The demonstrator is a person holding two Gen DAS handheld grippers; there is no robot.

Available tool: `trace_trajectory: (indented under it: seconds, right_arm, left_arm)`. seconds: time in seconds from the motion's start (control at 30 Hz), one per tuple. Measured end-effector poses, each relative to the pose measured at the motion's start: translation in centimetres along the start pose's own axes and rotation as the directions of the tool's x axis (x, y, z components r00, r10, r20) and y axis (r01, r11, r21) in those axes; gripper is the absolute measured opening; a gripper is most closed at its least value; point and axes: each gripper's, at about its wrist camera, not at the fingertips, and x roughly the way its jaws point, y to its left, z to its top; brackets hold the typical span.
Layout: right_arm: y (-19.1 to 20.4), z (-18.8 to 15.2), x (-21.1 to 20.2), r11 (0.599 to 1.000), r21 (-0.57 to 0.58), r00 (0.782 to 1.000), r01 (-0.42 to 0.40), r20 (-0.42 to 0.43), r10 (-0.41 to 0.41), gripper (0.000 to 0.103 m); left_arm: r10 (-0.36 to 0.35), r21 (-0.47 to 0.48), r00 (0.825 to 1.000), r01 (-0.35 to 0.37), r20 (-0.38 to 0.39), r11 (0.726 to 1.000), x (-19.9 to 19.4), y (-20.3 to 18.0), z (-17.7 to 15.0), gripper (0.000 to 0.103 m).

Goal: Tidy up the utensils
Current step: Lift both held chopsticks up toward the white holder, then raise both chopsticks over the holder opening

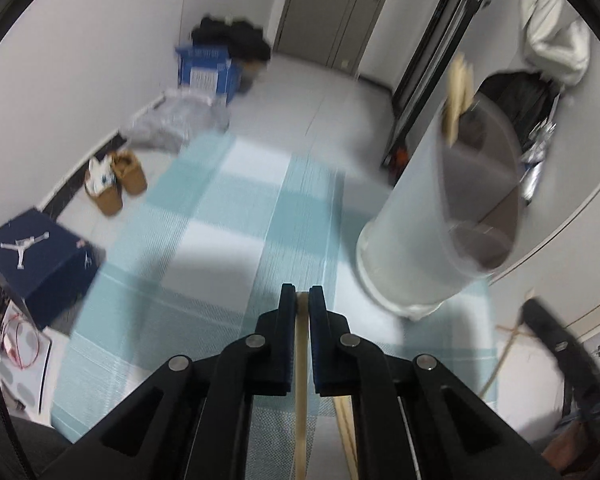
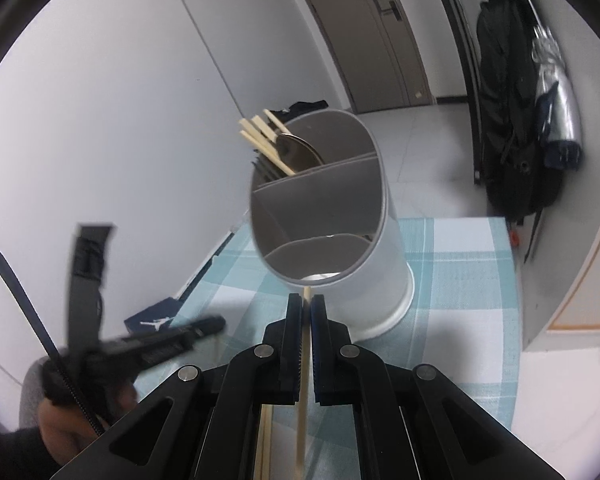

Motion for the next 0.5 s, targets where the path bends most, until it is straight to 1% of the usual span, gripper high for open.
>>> trace_trajectory:
  seconds: [0.1, 0.17, 0.23, 0.37, 0.5]
  right_arm:
    - [0.9, -0.2, -0.8, 1.0, -0.024, 1.0, 0.02, 0.018, -0.02, 0.003]
    - [1.2, -0.4, -1.2, 0.999, -0.026, 0.999, 0.029, 0.03, -0.029, 0.003]
    - [1.2, -0.3, -1.4, 0.999, -0.024, 0.998, 0.037, 0.042, -0.036, 0.003]
    - [1.4, -0.3, -2.3, 0.999, -0.009, 0.997, 0.049, 0.059, -0.048, 0.003]
    - [2.2, -0.5, -3.4, 0.997, -0.023, 0.994, 0.069, 0.084, -0.067, 0.003]
  left_arm:
    - [-0.004, 0.017, 0.997, 0.003, 0.073, 1.0, -1.6, -0.5, 0.1, 0.003]
    - [-0.027, 0.02, 0.995, 0.025, 0.098, 0.999, -1.7, -0.1, 0.7, 0.003]
    - [-0.03, 0.045, 0.993, 0.025, 0.117, 0.999, -2.5, -0.8, 0.6, 0.003]
    - [-0.04, 0.098, 0.991, 0.028, 0.127, 0.995, -2.8, -0.3, 1.0, 0.003]
    - [-0.042, 0.114, 0.993, 0.03, 0.11, 0.993, -3.6, -0.9, 1.0, 0.003]
